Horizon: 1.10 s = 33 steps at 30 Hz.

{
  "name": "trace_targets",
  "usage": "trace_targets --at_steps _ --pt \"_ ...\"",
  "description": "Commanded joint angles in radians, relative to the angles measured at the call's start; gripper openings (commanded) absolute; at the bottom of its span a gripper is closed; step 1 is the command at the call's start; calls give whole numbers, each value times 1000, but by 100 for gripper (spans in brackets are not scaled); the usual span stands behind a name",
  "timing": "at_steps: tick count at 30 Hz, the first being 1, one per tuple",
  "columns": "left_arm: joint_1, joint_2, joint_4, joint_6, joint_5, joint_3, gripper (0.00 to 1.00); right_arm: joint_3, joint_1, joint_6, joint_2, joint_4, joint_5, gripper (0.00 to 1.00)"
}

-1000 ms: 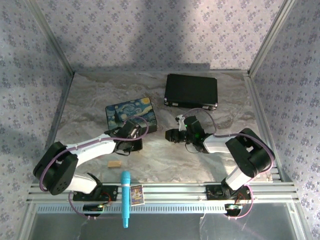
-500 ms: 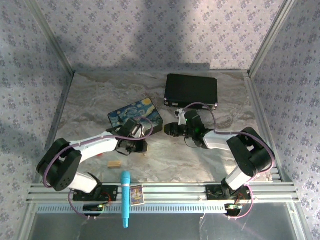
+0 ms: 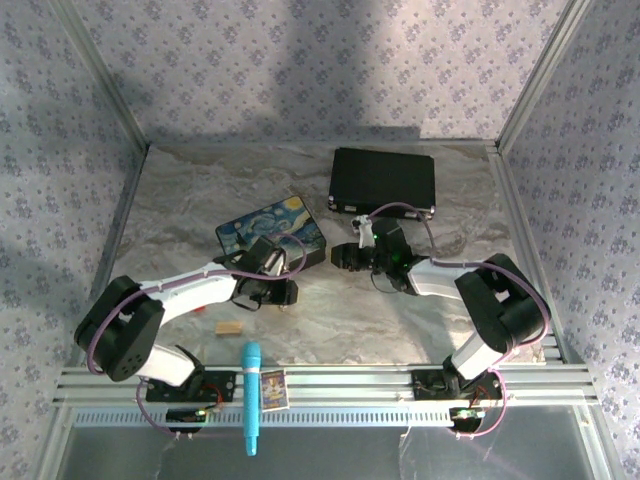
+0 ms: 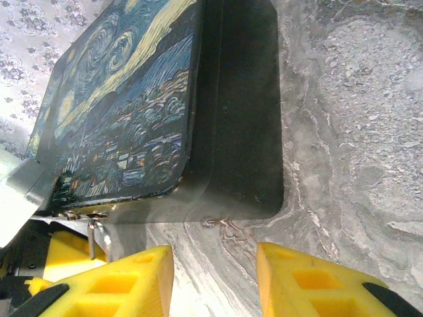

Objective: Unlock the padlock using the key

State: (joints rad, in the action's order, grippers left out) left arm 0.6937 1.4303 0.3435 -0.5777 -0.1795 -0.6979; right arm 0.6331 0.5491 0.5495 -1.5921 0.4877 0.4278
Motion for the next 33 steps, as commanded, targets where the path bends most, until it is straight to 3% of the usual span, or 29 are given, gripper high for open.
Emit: trace_targets --at_steps 1,5,9,13,15,23,33 --pt "2 -24 124 -55 91 10 49 9 -3 -11 3 -17 10 39" --pt "80 -42 123 -143 255 30 53 22 -10 -14 11 -27 9 39" --pt "168 -58 65 -311 336 52 56 84 -12 -52 45 -123 -28 40" --pt "283 -42 161 -534 507 -28 71 154 -11 -84 57 -198 -56 41" --pt "295 -1 204 -623 546 -67 77 184 -11 -84 48 -221 -70 42" --pt "288 133 224 -675 664 -125 71 312 7 -65 -36 -298 -91 45" --pt "285 69 230 -727 689 -27 64 443 62 -112 -135 -385 -137 45"
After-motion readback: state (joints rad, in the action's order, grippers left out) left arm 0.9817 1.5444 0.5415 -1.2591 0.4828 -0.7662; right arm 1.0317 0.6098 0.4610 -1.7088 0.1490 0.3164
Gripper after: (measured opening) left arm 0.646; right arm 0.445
